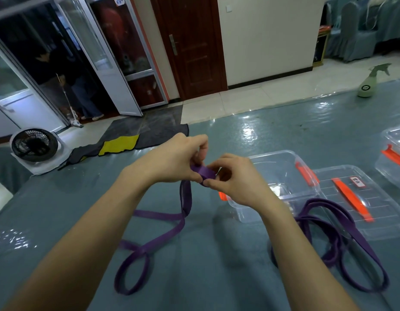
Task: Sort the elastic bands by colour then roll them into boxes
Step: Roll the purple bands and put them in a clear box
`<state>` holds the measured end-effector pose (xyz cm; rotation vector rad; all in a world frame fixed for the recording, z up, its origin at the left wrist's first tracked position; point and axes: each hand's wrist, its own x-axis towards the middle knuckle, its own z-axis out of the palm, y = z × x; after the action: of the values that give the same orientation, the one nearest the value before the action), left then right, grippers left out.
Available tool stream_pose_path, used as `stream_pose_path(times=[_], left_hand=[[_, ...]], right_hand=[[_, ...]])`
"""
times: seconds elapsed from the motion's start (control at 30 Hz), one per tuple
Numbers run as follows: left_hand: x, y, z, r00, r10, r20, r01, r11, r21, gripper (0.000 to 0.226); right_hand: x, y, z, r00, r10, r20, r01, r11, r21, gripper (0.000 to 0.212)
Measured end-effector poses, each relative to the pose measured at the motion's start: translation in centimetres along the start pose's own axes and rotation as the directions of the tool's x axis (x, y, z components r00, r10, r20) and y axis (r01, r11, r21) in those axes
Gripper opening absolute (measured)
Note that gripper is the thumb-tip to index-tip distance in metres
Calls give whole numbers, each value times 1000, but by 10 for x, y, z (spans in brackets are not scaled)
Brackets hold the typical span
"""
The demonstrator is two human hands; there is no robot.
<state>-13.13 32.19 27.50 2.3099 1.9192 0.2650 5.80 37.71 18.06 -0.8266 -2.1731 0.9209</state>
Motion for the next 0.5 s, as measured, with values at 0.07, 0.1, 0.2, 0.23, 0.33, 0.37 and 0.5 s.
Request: stream_pose_path(times=[0.07, 0.1, 0.2, 0.23, 0.33, 0.37, 0.5], left_hand=[[-2, -2, -1, 999, 13, -35, -17, 996, -89, 53], [-3, -4, -1, 998, 12, -64, -22, 987, -158, 50], [-11, -15, 9, 976, -60, -211, -46, 884, -465, 45], [-15, -18, 14, 961, -99, -259, -66, 826, -560, 44], [-20, -16, 32, 927, -183, -327, -123, 675, -727, 38], [-21, -13, 39, 914, -223, -338, -136, 617, -775, 38], [-20, -3, 51, 888, -331, -319, -122, 499, -858, 40]], right_hand=[[-2, 1, -1, 998, -25, -59, 26, 999, 25, 22], [-3, 1, -2, 994, -36, -104, 43, 997, 62, 20], [-5, 0, -4, 975, -9, -221, 78, 948, 307, 19], [-5, -1, -6, 972, 17, -236, 84, 909, 409, 19], [-4, -4, -7, 969, 93, -231, 86, 744, 663, 20], [-3, -6, -6, 968, 113, -225, 86, 690, 718, 21], [-2, -10, 4, 970, 182, -158, 49, 495, 867, 26]])
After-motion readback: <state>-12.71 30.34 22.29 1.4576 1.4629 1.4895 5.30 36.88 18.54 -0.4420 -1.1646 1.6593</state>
